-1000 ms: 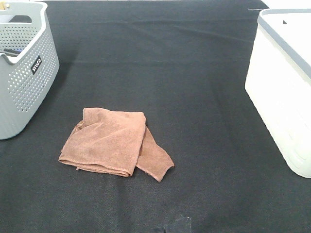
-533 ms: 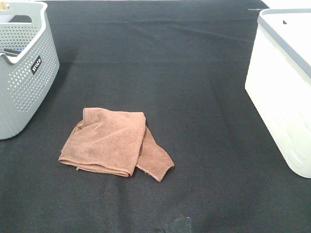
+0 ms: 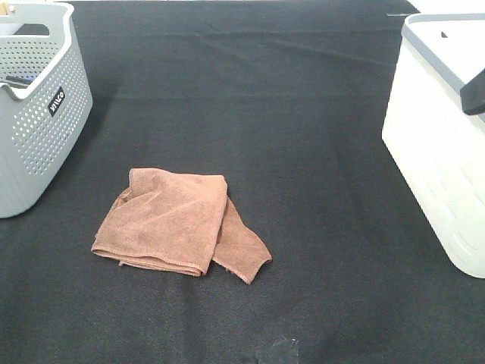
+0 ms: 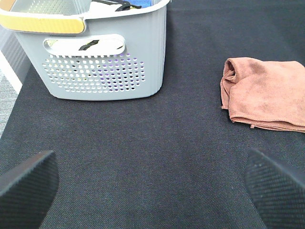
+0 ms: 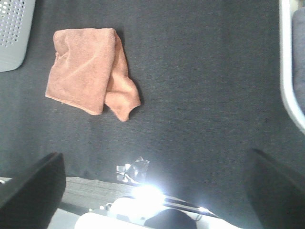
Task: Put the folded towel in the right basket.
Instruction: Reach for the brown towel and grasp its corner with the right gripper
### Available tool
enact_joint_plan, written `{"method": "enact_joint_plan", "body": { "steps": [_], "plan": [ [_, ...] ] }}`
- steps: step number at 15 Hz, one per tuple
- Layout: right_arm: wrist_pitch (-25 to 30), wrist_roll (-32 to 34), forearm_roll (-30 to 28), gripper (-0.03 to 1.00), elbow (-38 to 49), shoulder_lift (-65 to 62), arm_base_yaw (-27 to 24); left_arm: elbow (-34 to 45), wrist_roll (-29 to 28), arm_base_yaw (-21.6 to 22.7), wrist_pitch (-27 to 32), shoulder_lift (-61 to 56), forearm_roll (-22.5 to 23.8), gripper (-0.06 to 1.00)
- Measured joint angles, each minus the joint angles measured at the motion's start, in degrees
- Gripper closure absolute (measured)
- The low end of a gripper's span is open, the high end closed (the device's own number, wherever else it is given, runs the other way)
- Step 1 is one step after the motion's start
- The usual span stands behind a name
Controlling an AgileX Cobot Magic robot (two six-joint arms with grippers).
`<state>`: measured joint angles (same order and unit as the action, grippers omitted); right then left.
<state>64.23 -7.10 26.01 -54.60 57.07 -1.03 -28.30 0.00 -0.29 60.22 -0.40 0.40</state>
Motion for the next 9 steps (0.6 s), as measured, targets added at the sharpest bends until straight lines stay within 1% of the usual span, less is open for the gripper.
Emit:
{"method": "enact_joint_plan", "body": {
  "steps": [3,5,6,8,9],
  "plan": [
    [-0.11,0.06,-0.80,0.00,-0.11,0.23,0.00,0.00,0.00,0.00,0.00,0.00,0.00,-0.05],
    [-1.03,0.06,-0.57,0.02,-1.43,3.27,0.00,0.00,0.00,0.00,0.00,0.00,-0.06,-0.05],
    [-1.15,0.06,0.29,0.03,-2.12,5.67,0.00,0.00,0.00,0.00,0.00,0.00,-0.06,-0.05],
    [-2.23,-2.01,4.13,0.04,-2.75,10.26,0.06,0.00,0.00,0.00,0.00,0.00,-0.06,-0.05],
    [-4.41,-3.55,5.56,0.04,-3.04,13.98,2.23,0.00,0.00,0.00,0.00,0.00,-0.06,-0.05]
  ]
}}
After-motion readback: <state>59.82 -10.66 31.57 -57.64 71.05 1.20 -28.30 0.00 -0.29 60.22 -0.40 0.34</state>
